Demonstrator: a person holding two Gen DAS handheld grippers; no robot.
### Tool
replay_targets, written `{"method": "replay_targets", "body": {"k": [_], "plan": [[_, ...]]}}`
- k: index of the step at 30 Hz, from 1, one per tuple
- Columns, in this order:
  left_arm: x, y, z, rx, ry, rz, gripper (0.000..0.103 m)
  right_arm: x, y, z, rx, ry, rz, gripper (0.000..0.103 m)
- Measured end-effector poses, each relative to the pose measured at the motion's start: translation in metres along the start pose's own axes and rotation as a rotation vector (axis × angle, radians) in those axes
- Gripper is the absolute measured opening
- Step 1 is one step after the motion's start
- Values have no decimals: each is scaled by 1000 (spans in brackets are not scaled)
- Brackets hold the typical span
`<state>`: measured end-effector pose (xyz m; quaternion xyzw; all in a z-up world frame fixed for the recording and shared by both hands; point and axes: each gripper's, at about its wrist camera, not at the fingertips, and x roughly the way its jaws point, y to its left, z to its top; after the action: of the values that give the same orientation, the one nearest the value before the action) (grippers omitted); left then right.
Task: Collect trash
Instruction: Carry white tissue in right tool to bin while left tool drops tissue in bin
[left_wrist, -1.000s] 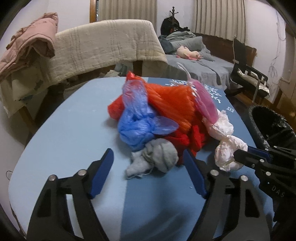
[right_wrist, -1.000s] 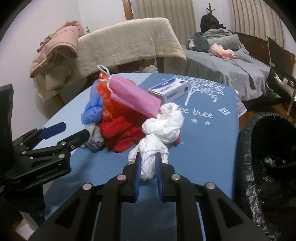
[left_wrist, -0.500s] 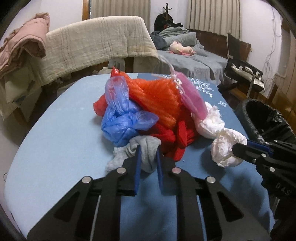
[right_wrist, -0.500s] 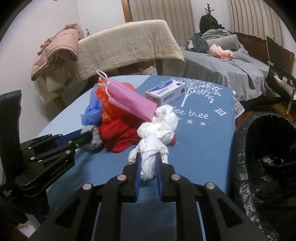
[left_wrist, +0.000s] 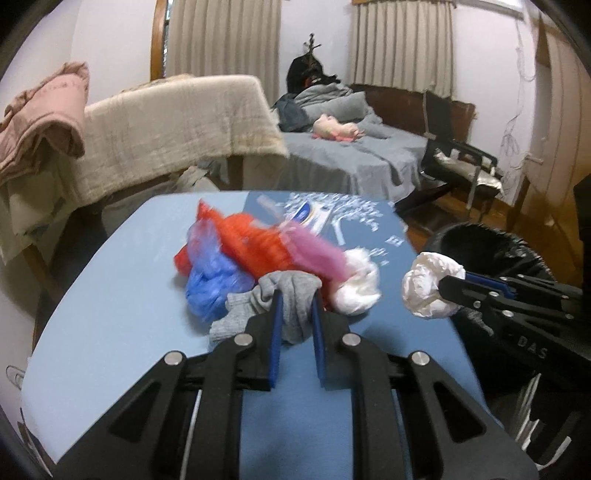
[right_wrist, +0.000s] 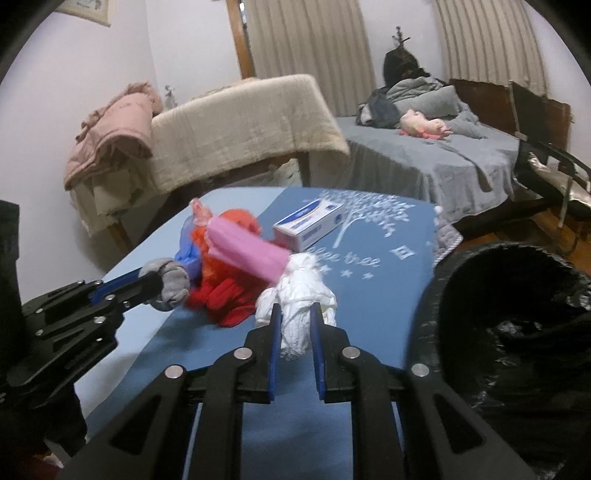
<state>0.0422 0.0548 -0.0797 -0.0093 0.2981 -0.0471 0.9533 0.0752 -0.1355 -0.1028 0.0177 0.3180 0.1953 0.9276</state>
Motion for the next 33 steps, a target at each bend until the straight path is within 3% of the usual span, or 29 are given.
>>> {"method": "replay_targets", "body": {"k": [12, 21, 30, 32, 33], "plan": [[-4, -59, 20, 66, -67, -134, 14, -41, -71, -3, 109, -70, -177, 15], [22, -122, 31, 132, -58, -280, 14, -68, -139, -16, 202, -90, -345, 15], [59, -195, 32, 178, -13, -426, 15, -85, -187, -28, 279, -91, -446, 18], [68, -204, 30, 178, 9, -448, 20, -87, -194, -30, 293, -89, -466, 20], [72, -207, 28, 175, 24, -467, 29, -87, -198, -30, 301, -88, -474, 22]]}}
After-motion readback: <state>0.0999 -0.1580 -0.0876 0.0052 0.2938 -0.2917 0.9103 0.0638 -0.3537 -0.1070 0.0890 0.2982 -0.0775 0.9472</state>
